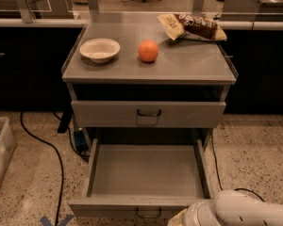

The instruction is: Close middle drawer

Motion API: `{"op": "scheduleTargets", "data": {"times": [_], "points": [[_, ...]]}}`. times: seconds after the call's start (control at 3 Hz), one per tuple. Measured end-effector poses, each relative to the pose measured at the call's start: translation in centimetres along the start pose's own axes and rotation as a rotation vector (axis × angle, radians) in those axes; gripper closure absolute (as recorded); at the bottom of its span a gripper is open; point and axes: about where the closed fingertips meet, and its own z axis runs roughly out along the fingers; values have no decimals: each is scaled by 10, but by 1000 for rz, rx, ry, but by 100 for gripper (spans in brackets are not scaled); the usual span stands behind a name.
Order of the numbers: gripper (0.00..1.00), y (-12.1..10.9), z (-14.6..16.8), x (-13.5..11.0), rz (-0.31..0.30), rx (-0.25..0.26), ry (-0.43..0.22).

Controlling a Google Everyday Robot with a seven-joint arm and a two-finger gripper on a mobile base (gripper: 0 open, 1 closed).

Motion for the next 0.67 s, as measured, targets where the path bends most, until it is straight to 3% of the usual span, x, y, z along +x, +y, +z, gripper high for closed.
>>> {"op": "scheduleTargets", "data": {"times": [0.33,0.67], "points": [[100,-5,13,-7,0,-2,-15],[100,-26,8,-18,-8,34,-32]]}}
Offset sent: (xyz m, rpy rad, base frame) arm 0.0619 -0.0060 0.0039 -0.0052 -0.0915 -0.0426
